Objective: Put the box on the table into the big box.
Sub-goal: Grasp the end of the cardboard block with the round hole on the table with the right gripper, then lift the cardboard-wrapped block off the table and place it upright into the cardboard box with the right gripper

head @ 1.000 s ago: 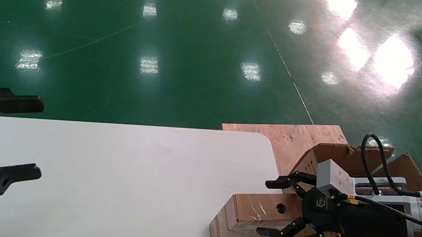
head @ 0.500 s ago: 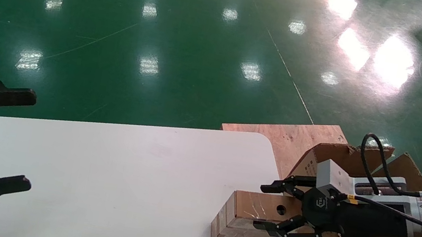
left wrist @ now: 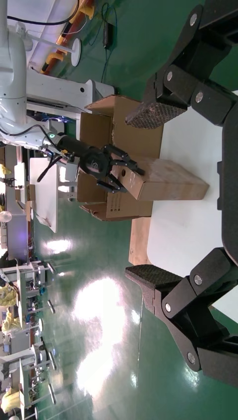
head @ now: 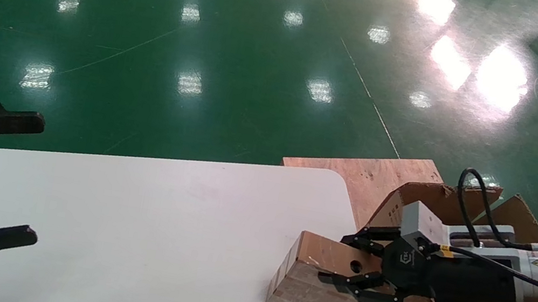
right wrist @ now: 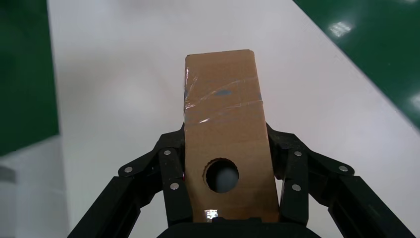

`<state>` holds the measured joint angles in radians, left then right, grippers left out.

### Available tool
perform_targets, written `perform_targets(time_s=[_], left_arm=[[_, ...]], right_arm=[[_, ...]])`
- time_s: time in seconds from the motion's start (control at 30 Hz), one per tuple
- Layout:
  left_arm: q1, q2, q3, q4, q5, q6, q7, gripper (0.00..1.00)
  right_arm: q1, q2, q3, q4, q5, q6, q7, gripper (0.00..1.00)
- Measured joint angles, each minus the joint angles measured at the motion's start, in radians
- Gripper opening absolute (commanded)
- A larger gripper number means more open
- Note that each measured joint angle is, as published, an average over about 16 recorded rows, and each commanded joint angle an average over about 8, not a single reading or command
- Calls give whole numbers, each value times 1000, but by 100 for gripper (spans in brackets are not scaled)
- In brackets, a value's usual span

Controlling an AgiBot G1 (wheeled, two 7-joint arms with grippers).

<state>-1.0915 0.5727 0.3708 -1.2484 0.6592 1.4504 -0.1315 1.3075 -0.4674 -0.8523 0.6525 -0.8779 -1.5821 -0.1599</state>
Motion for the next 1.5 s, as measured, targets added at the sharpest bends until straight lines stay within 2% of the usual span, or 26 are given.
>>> perform_targets(time_s=[0.17,0.33,0.63,0.8,0.93,1.1,1.33,1.5], left_arm=[[0,0,0,0,0,0,0,100],[0,0,0,0,0,0,0,100],[0,0,0,0,0,0,0,100],[0,0,0,0,0,0,0,100],[0,0,0,0,0,0,0,100],[0,0,0,0,0,0,0,100],[0,0,0,0,0,0,0,100],[0,0,0,0,0,0,0,100]], right_arm=[[-3,53,8,75,73,4,68,0],[18,157,33,188,153,16,154,0],[104,468,92,415,255,95,281,0],[164,656,52,510,293,172,306,0],[226,784,-50,569,318,249,288,0],[332,889,-264,619,362,360,225,0],[510,957,-614,643,448,509,102,0],[632,974,-828,616,514,582,21,0]])
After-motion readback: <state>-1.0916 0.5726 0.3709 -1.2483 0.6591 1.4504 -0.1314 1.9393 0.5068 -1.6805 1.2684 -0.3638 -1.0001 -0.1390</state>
